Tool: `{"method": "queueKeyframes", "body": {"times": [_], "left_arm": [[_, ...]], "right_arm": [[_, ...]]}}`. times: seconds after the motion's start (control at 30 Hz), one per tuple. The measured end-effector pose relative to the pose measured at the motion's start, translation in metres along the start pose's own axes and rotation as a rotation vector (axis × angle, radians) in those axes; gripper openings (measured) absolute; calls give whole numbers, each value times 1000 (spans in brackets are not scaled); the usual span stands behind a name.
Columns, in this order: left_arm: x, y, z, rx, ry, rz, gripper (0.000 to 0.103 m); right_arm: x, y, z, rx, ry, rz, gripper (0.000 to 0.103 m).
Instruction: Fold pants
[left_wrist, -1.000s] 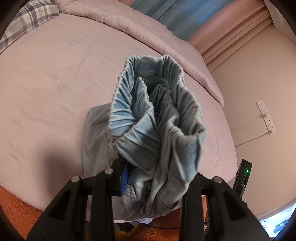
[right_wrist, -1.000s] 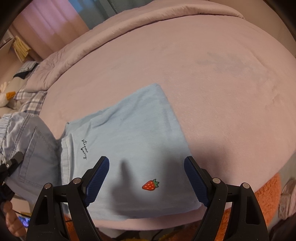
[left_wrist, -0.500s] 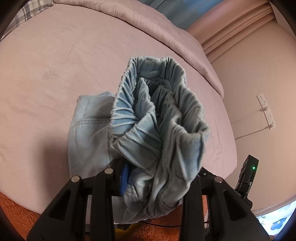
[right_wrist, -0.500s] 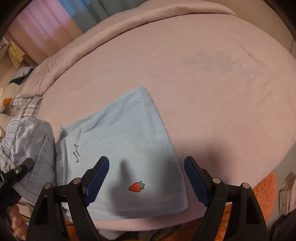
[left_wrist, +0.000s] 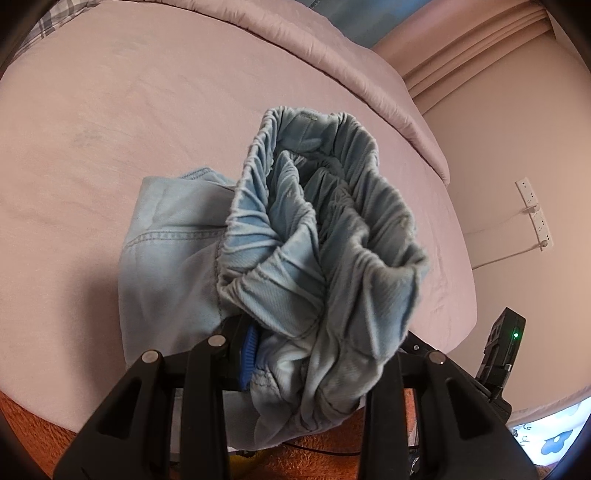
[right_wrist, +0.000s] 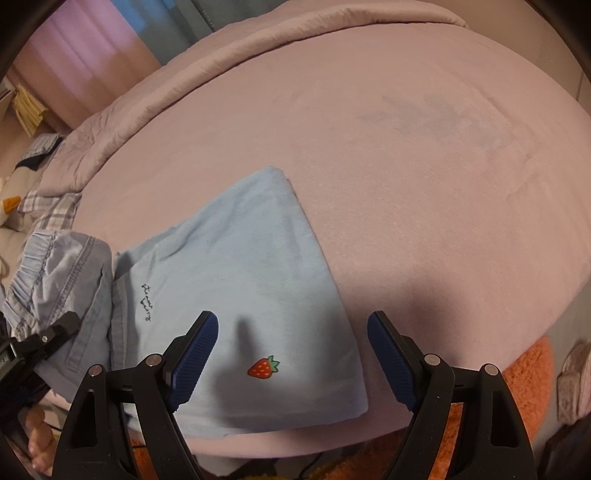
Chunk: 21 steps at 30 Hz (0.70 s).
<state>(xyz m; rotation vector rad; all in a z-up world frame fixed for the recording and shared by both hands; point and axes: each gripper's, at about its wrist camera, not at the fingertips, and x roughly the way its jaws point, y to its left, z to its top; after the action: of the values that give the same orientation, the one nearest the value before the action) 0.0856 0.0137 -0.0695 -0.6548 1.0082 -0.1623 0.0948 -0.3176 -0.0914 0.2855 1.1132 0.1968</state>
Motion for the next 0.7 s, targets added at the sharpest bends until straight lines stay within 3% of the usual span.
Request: {"method": "queueKeyframes", "body": {"times": [0.7], "left_arm": [[47, -20, -3, 63, 56, 74, 38]], "right_arm": [[-10, -14, -8, 33, -16, -3, 83]]}}
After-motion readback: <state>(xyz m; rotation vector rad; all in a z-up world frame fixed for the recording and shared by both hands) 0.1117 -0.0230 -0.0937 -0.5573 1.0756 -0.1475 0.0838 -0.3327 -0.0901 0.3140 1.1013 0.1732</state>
